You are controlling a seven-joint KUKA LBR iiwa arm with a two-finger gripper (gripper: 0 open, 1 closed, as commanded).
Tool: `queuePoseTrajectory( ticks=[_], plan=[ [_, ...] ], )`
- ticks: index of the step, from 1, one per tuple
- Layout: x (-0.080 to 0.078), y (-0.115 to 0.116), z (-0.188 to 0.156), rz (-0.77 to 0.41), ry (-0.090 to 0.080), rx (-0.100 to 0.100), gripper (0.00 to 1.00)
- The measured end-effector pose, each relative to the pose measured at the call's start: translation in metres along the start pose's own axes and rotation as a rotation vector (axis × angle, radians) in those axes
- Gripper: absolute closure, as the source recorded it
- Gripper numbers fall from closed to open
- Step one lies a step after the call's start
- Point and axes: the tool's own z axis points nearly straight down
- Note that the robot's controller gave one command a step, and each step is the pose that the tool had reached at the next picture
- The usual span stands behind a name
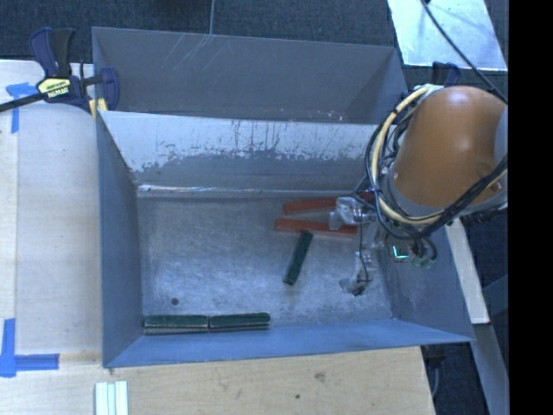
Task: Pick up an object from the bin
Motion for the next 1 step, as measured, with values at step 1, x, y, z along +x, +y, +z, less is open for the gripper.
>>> queuePoseTrajectory(
  ticks=[1],
  plan=[
    [-0.097, -0.0223, 0.1406, -0.049, -0.01, 0.0, 0.0]
  ],
)
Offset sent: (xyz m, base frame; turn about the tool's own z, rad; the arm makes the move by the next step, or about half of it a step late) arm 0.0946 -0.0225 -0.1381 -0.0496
